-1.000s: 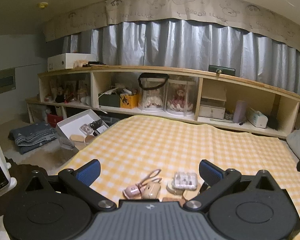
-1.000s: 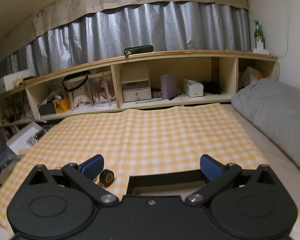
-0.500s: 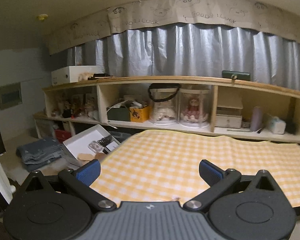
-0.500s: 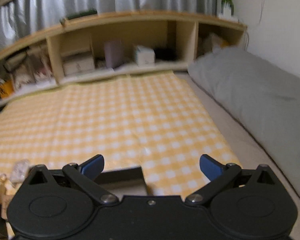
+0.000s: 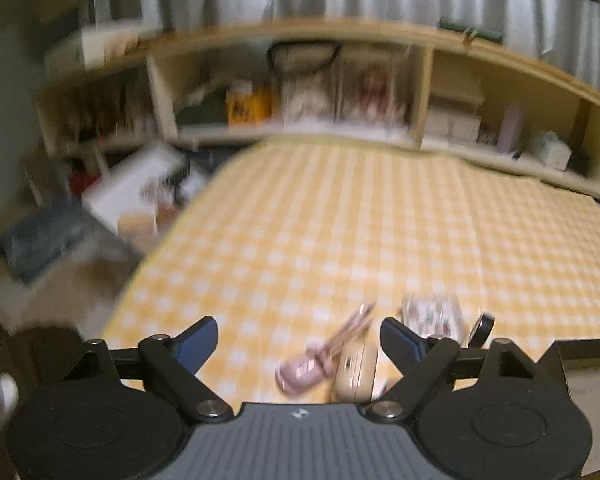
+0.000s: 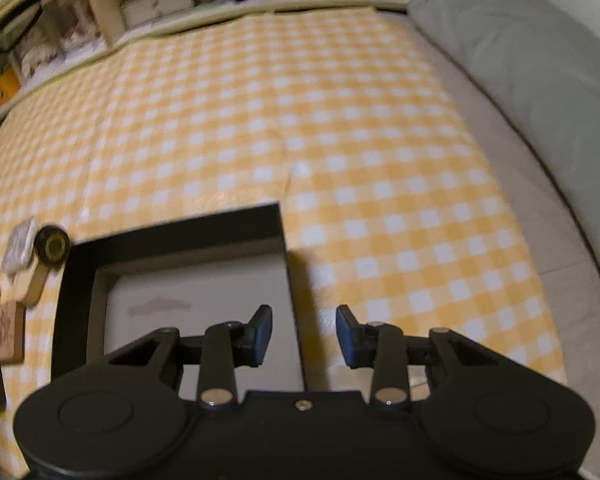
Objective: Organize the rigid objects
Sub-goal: 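Lower the right gripper onto the black insert tray's wall and close it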
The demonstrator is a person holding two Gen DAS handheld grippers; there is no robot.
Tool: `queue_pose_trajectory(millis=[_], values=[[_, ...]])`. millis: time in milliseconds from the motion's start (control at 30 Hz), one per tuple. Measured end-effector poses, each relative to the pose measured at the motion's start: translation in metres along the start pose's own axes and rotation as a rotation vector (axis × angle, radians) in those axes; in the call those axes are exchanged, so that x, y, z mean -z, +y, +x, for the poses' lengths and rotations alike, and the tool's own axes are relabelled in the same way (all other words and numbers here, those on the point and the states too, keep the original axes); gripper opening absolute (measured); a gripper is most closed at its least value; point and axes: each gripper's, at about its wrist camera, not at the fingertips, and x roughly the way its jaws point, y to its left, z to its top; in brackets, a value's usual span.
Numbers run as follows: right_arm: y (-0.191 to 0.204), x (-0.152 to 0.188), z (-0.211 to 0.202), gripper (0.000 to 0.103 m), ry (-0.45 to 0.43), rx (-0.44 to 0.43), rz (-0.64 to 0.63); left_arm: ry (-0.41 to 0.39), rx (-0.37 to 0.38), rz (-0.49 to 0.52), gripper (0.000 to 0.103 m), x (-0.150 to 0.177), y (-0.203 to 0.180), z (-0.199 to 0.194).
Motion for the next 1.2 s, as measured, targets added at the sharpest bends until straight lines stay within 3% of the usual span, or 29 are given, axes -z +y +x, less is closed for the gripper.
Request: queue_pose_trajectory(millis=[67, 133, 200, 367, 467, 600, 733, 767, 833, 900, 1200], values=[[0.003, 0.001, 0.008, 0.024, 0.046, 0.008, -0.007, 0.05, 0.013, -0.05, 0.082, 0.002, 0.011, 0.008], [0.003, 0.006, 0.016, 0.008, 0.078, 0.013, -0.001, 0.076, 0.006, -0.083, 0.08, 0.005, 0.019, 0.013], [0.003, 0.01, 0.021, 0.004, 0.098, -0.006, 0.008, 0.087, 0.002, -0.097, 0.08, 0.006, 0.022, 0.013], [0.003, 0.012, 0.026, 0.004, 0.106, 0.036, -0.06, 0.108, -0.001, -0.084, 0.08, 0.01, 0.021, 0.013], [0.017, 0.013, 0.032, 0.005, 0.111, 0.067, -0.106, 0.166, -0.002, -0.073, 0.066, 0.008, 0.021, 0.026], [0.045, 0.021, 0.03, 0.005, 0.111, 0.091, -0.132, 0.303, 0.022, -0.07, 0.052, 0.013, 0.026, 0.048], [0.043, 0.02, 0.03, 0.005, 0.112, 0.089, -0.13, 0.454, 0.055, -0.094, 0.039, 0.023, 0.03, 0.072], [0.039, 0.018, 0.03, 0.005, 0.112, 0.09, -0.133, 0.479, 0.067, -0.099, 0.035, 0.026, 0.03, 0.076], [0.039, 0.019, 0.031, 0.006, 0.112, 0.092, -0.137, 0.515, 0.079, -0.104, 0.018, 0.03, 0.03, 0.081], [0.034, 0.017, 0.031, 0.006, 0.115, 0.089, -0.133, 0.518, 0.064, -0.09, 0.012, 0.03, 0.028, 0.082], [0.034, 0.016, 0.03, 0.006, 0.12, 0.089, -0.134, 0.527, 0.05, -0.072, 0.013, 0.03, 0.026, 0.082]])
